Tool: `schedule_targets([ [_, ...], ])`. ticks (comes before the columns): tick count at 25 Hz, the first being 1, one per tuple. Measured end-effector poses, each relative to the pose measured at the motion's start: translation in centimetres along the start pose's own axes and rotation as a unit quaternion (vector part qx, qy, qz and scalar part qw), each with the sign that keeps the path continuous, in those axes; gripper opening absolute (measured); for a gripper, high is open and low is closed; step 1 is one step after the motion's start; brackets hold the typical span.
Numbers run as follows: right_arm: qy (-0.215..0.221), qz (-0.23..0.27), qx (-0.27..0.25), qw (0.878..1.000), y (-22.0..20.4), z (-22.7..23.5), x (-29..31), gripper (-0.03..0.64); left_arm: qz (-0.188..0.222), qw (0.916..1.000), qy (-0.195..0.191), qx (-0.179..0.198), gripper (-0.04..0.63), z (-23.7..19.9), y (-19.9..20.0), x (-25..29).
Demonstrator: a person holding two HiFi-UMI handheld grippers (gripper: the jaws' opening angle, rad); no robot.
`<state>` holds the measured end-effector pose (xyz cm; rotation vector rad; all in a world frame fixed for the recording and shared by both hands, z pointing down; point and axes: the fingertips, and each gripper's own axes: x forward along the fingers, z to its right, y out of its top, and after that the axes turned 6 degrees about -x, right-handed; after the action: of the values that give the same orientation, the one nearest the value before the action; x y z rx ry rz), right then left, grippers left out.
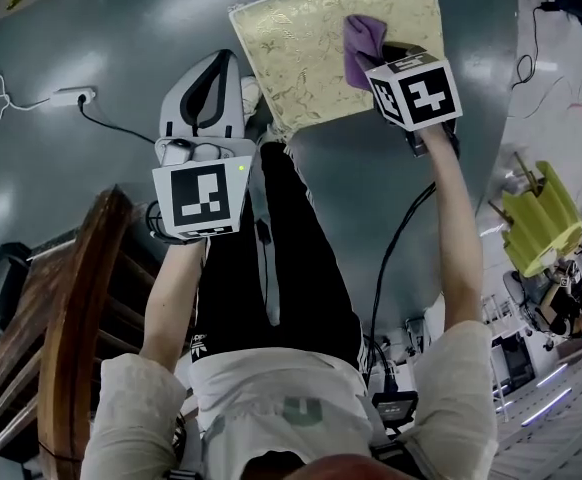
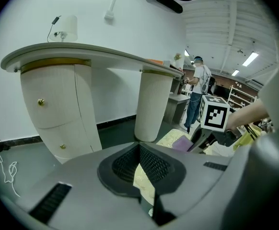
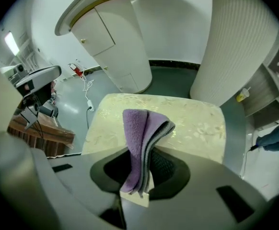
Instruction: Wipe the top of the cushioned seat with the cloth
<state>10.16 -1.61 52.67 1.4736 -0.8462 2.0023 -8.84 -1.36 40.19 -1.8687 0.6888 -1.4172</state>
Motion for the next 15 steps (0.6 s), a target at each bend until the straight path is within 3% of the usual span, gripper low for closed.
schedule_targets([
  [6,-0.078,-0.033,0.024,0.996,-3.6,8.0,-2.2,0.092,-0.002,1.0,-0.007,0.002,0.006,1.2,0.0,1.2],
  [15,-0.118,-0.073,0.015,0.99,-5.6,13.2,-3.9,0.092,-0.004,0.9997,-0.021,0.011,0.006,2.7,0.2,1.9],
])
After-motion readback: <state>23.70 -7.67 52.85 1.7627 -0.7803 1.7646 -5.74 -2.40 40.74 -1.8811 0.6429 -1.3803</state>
